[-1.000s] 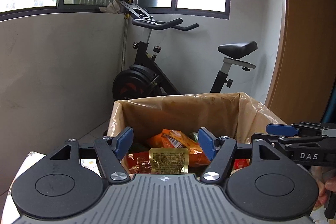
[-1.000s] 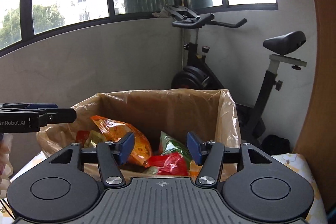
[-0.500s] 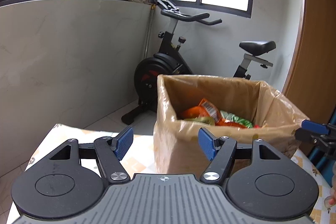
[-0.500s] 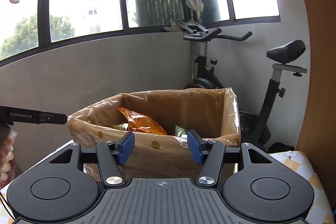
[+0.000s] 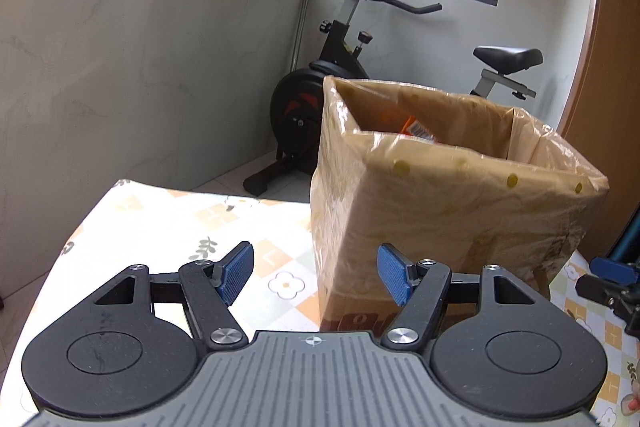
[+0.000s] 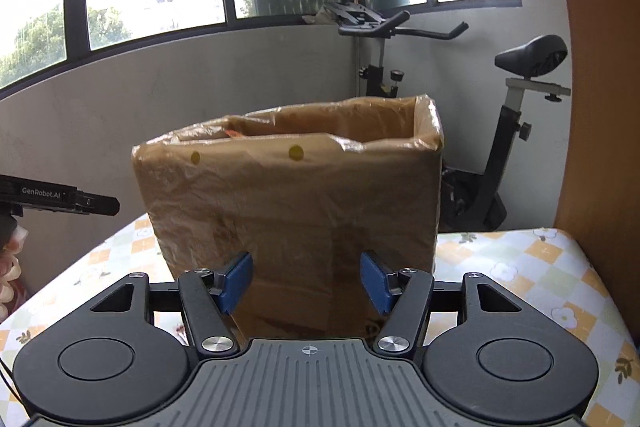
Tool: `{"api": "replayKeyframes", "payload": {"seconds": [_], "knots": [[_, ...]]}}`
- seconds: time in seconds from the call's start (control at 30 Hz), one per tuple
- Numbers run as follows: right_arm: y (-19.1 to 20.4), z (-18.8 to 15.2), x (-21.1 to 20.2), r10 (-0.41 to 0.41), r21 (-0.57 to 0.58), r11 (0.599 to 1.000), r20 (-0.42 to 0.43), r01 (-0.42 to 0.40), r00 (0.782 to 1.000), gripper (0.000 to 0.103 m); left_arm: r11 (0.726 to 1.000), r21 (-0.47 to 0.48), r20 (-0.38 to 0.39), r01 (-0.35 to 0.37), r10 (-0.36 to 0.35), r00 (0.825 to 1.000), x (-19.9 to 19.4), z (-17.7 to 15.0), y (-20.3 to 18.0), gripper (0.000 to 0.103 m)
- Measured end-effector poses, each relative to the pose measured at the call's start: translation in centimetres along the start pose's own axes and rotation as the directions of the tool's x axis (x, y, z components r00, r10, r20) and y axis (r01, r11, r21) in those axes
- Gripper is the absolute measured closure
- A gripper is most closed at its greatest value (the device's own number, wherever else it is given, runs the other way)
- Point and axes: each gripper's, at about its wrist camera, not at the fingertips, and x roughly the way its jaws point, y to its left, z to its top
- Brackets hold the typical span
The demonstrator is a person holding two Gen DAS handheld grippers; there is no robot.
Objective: Organize snacks
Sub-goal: 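Move both open grippers back to the last snacks beside the box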
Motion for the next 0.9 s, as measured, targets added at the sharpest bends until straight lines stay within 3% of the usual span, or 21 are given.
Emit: {"api": "replayKeyframes", "payload": {"seconds": [0.23, 0.47, 0.77, 0.9], "knots": [[0.4, -3.4, 2.9, 0.033, -0.004, 0.999, -0.124, -0.034, 0.992, 0.047, 1.0, 0.0, -0.053, -0.003, 0.003, 0.999, 1.1, -2.5, 0.3, 0.032], [2.9, -5.7, 7.6, 0.098, -0.1, 0.987, -0.263, -0.128, 0.96, 0.047, 1.0, -0.018, -0.102, 0.004, -0.006, 0.995, 2.0, -5.0, 1.2, 0.033], [9.0, -6.9, 12.8, 0.161, -0.354, 0.886, -0.37, -0.299, 0.915, 0.046, 0.999, -0.052, -0.139, 0.001, -0.008, 0.99, 2.6, -6.7, 2.2, 0.034], [10.2, -6.8, 14.5, 0.163, -0.396, 0.857, -0.397, -0.329, 0.903, 0.033, 0.998, -0.067, -0.154, 0.0, -0.01, 0.988, 2.7, -7.4, 2.6, 0.034]]}}
